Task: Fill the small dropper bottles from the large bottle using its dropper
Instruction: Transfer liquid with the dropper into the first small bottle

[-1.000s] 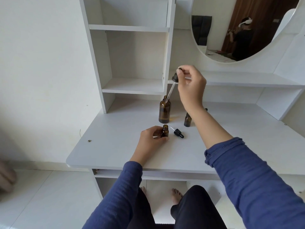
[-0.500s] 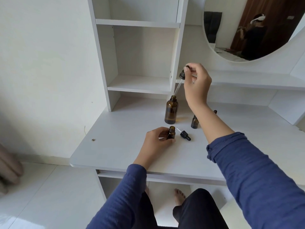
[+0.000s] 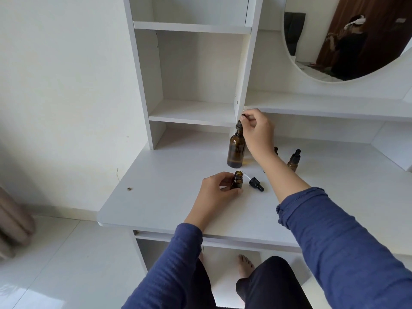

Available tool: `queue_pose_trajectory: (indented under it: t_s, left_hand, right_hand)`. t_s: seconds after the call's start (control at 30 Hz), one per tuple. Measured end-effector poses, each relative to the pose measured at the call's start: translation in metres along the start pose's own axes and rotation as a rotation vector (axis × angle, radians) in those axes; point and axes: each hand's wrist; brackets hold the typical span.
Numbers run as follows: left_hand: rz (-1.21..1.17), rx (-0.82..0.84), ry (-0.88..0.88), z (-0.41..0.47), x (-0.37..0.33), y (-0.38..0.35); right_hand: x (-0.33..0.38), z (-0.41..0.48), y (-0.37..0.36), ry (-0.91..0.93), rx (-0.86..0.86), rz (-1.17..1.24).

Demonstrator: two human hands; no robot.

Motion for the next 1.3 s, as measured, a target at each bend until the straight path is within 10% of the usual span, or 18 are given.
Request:
queue_pose_trajectory:
  t_s: [1.3]
  left_hand:
    - [-0.033,0.024,-0.001,0.0041,0.0025,0.0008]
  right_hand:
    - [0.0042,-0.0066,-0.0044,-0.022,-0.002,-0.030]
Point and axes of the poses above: each hand's wrist, its own z-axis towards the middle knuckle, its own y-axis out of the back of the hand, x = y × z, and after that the axes turned 12 degrees about x, right-handed
